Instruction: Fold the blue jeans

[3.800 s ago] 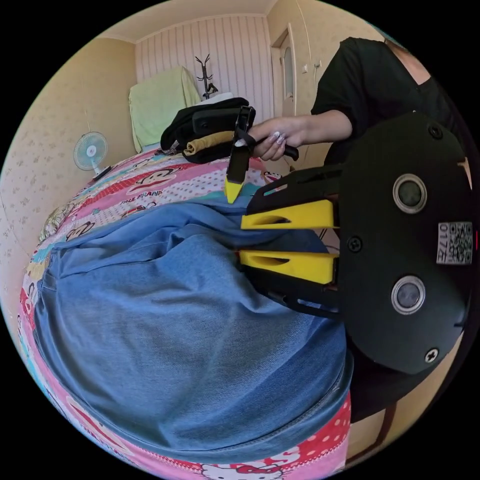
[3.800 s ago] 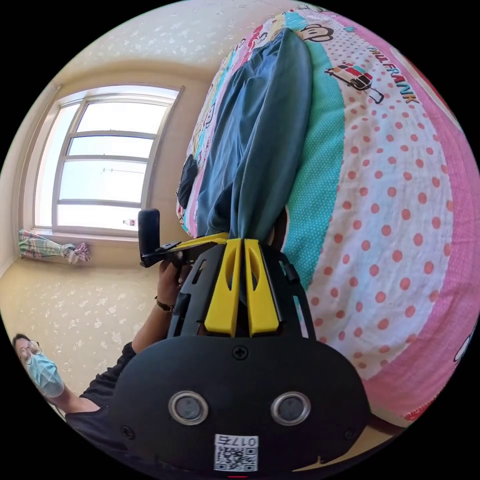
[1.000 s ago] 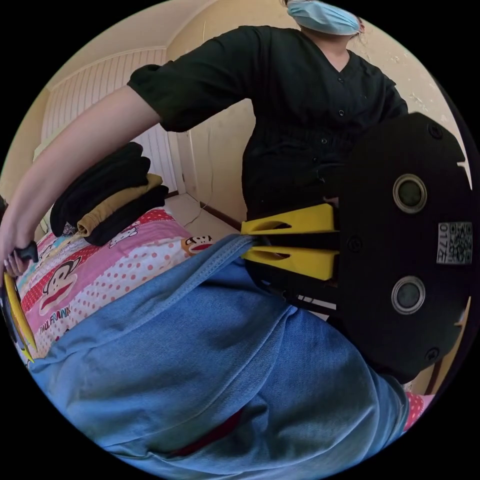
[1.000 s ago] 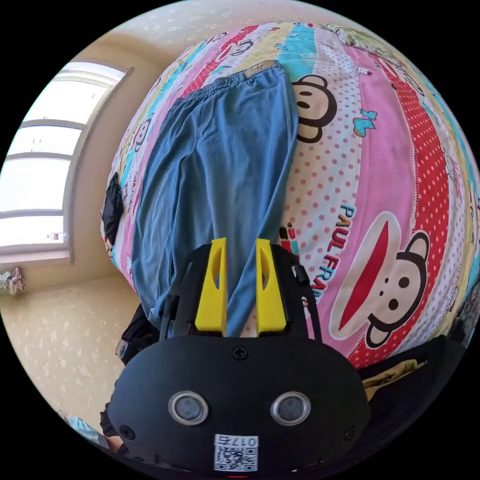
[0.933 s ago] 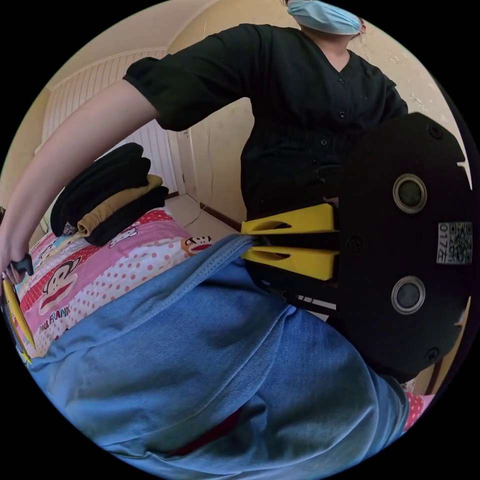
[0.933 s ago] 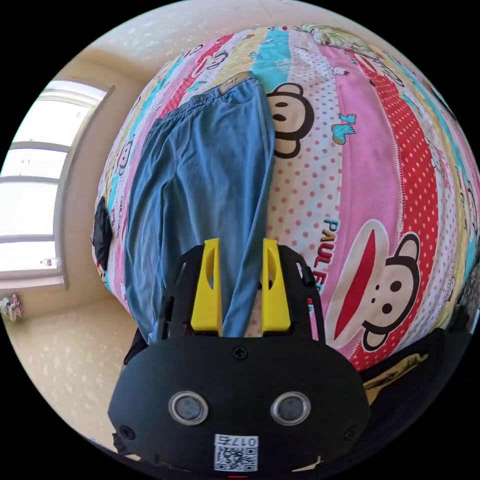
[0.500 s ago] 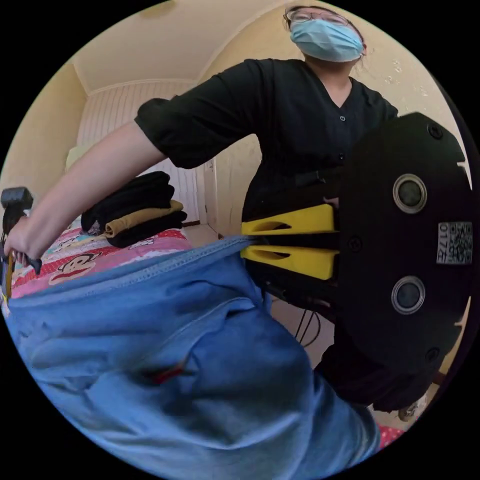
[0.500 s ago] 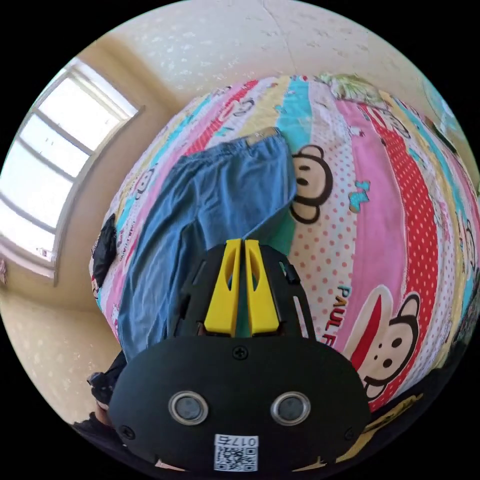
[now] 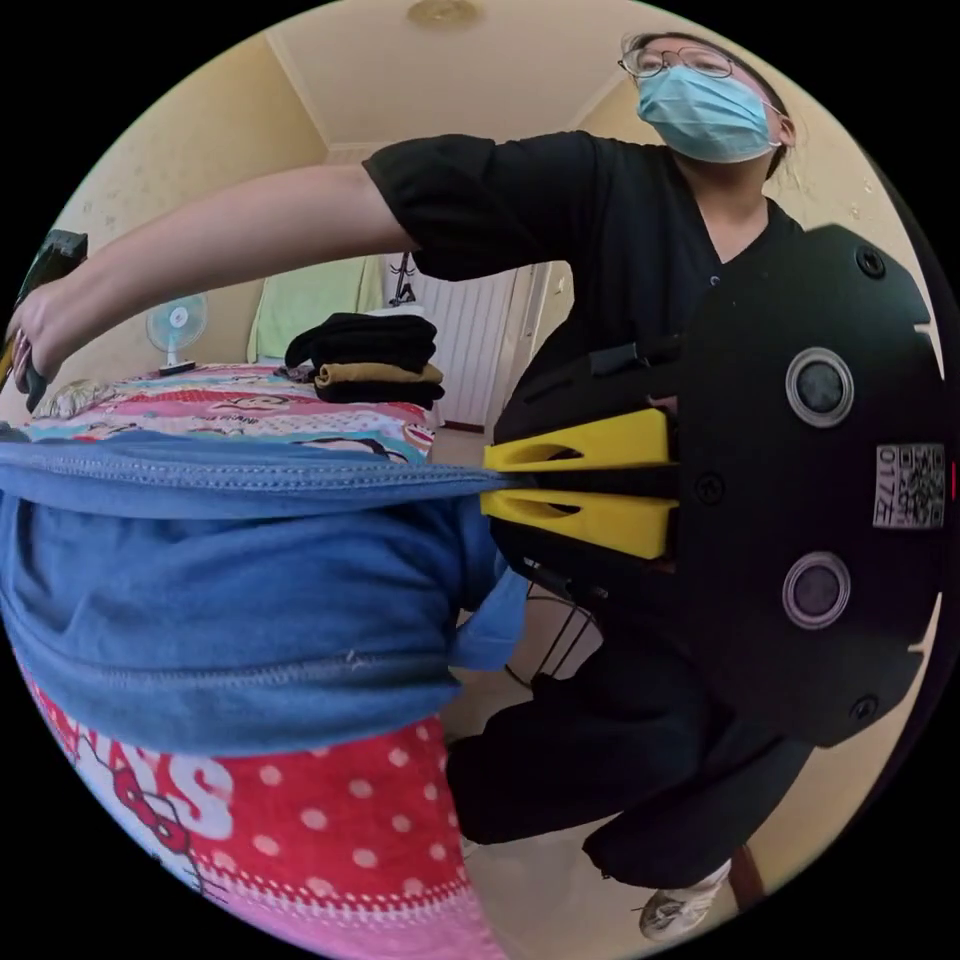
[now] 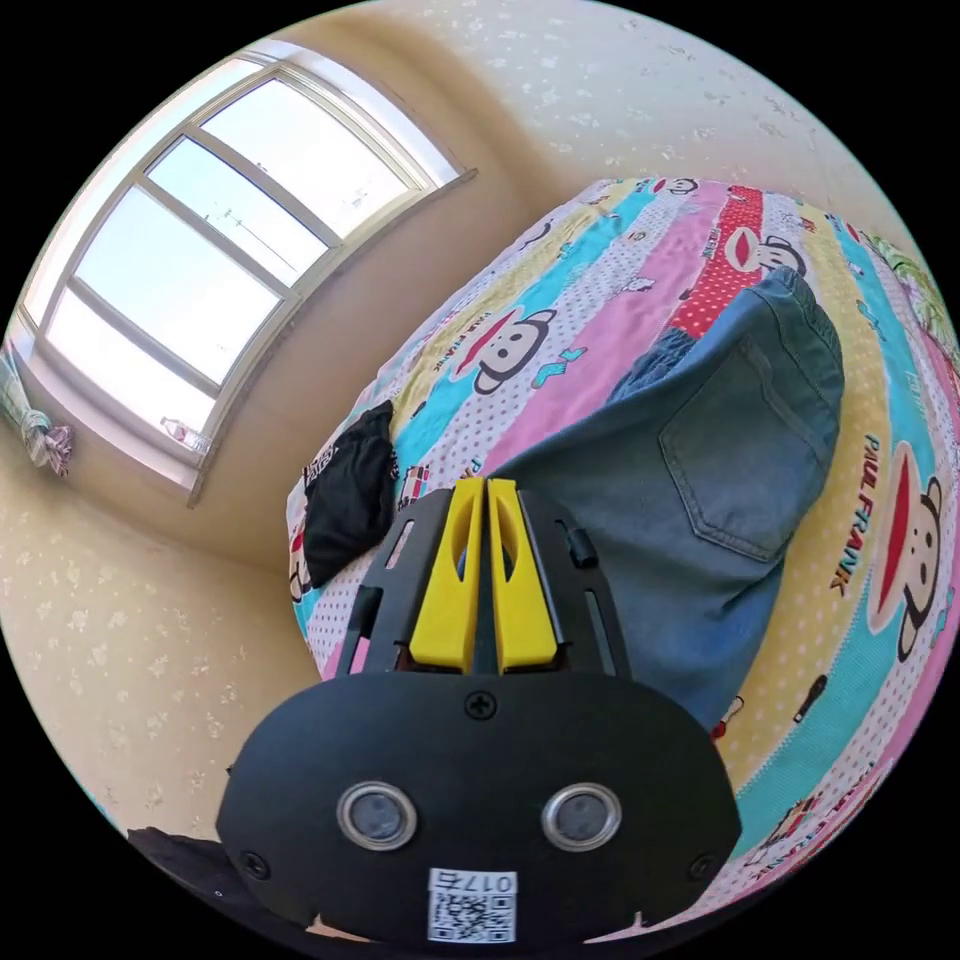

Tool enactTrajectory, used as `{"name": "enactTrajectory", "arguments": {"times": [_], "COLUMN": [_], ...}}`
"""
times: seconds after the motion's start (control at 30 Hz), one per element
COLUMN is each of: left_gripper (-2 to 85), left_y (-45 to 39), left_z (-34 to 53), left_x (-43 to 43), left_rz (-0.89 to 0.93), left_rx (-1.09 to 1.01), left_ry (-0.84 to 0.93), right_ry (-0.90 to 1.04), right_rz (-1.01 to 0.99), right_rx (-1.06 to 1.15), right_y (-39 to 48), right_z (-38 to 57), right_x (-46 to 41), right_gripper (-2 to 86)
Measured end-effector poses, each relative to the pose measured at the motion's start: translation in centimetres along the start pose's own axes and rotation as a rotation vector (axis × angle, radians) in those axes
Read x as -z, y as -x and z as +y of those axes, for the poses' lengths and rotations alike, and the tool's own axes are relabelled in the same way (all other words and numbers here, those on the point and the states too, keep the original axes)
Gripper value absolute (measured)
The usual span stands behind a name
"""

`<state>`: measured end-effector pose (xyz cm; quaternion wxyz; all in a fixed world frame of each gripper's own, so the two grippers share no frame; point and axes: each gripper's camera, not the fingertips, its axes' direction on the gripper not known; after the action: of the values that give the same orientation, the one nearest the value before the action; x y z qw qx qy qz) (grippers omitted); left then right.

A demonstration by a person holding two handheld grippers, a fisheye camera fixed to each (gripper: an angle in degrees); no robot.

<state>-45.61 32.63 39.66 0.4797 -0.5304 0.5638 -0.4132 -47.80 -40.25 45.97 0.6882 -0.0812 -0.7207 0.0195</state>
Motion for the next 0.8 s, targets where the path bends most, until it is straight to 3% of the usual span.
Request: {"name": "enactTrajectory", "arguments": {"times": [0.13,0.23,0.43,0.57,0.7,0.8], "left_gripper": [0.3,0.5,2.0,3.8,2.3,-0.3], "left_y": [1.2,1.0,-0.9,-4.4,-9.2,-13.3], "left_z": [1.0,1.6,5.1,7.9,12.3,15.4], "left_x": [-0.8,-1.3,-0.2,-0.2,-0.5,-2.3], "left_rz": [-0.053,-0.046,-0.132,-0.117,0.168,0.068], "left_rx": [0.141,0.174,0.206,0.055,-0.360,-0.349], "left_ry": [0.034,0.034,-0.147,-0.301,-0.554,-0.568], "right_ry": [0.141,0.136,0.182,0.312,0.427,0.386], "right_rz": [-0.066,-0.097,-0.066,-0.077,-0.130,-0.179], "right_rx": [-0.009,0.006,0.064,0.157,0.144,0.046], "right_y": [-1.3,-1.9,-0.4,0.7,-0.4,-1.9], "right_z": [1.6,3.6,9.1,15.8,27.9,36.5], "right_x": [-4.2,-3.8,1.5,6.0,9.9,12.8], "right_gripper": [2.6,3.6,8.6,13.4,13.6,14.1]}}
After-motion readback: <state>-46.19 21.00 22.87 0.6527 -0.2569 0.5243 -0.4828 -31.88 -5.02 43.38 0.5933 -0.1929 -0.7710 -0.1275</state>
